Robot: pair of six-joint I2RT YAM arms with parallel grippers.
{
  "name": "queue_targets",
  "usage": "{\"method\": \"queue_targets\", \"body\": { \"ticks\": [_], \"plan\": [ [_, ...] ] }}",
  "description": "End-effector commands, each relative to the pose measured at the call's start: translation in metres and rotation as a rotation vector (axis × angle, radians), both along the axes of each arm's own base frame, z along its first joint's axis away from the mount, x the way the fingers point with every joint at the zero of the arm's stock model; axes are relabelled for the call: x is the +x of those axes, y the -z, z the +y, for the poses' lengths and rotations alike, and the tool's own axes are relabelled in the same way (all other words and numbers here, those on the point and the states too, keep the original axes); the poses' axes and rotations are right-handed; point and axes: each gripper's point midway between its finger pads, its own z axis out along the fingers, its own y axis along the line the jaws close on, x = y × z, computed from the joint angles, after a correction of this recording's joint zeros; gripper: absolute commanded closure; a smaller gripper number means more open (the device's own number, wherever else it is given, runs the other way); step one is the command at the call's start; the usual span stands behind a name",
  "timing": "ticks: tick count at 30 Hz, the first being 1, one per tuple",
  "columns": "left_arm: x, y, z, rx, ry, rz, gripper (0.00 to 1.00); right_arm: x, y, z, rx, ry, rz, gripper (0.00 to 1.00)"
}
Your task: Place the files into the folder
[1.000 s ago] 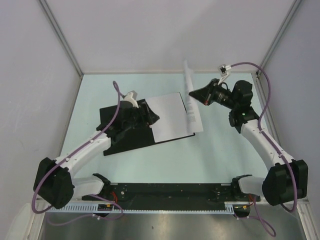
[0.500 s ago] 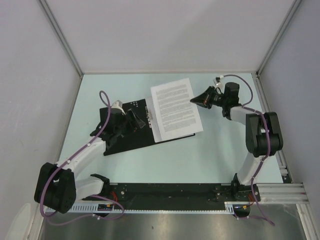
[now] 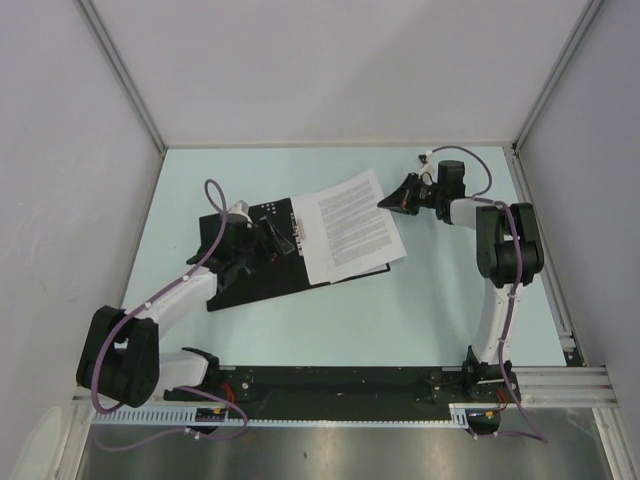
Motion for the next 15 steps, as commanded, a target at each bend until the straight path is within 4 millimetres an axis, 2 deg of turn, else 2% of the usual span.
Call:
{"method": "queue_targets", "body": {
  "ticks": [1, 9, 15],
  "plan": [
    [0.02, -0.03, -0.005, -0.043, -0.006, -0.084, 0.18, 0.019, -0.004, 0.002, -0.032, -0.017, -0.092, 1.0],
    [0.02, -0.029, -0.003, -0.042, -0.007, -0.084, 0.18, 0.022, 0.01, 0.022, -0.04, -0.053, -0.069, 1.0],
    [0.018, -0.028, 0.0, -0.035, -0.006, -0.083, 0.17, 0.018, 0.01, 0.033, -0.051, -0.069, -0.073, 1.0]
  ]
}}
